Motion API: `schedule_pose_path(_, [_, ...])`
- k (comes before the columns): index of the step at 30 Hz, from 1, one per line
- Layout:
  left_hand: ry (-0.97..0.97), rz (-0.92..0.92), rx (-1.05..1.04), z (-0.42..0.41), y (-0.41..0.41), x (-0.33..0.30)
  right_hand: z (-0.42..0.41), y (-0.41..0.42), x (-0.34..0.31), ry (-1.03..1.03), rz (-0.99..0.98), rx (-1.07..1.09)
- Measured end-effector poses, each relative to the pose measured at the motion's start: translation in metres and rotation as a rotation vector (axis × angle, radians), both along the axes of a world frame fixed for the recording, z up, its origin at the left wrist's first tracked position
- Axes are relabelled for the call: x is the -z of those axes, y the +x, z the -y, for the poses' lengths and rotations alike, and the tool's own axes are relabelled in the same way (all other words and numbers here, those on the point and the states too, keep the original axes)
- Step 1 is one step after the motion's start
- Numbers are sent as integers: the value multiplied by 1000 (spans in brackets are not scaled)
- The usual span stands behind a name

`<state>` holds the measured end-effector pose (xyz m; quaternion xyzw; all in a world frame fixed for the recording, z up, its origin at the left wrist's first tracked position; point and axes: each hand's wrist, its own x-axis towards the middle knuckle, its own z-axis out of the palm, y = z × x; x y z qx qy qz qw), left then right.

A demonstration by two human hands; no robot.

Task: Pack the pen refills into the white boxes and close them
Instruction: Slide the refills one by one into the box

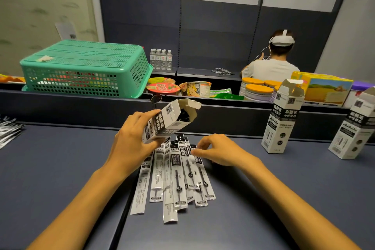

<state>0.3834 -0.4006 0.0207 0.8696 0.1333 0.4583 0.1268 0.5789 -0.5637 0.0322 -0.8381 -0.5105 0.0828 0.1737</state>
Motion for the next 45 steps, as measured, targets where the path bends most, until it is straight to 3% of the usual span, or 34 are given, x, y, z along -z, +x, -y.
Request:
schedule_pose_path(8, [-2, -7, -5, -1, 0, 0, -15, -21, 12, 44, 39, 118])
schedule_pose_path(23, [-4, -13, 0, 1, 1, 0, -19, -9, 17, 198, -409, 236])
schedule_pose_path(27, [4, -16, -7, -1, 0, 1, -7, -4, 4, 277, -663, 175])
schedule_pose_path(34, [9, -15, -5, -1, 0, 2, 12, 9, -9, 380, -876, 103])
schedule_pose_path(45, [-1, -12, -2, 0, 1, 1, 27, 11, -20, 435, -897, -40])
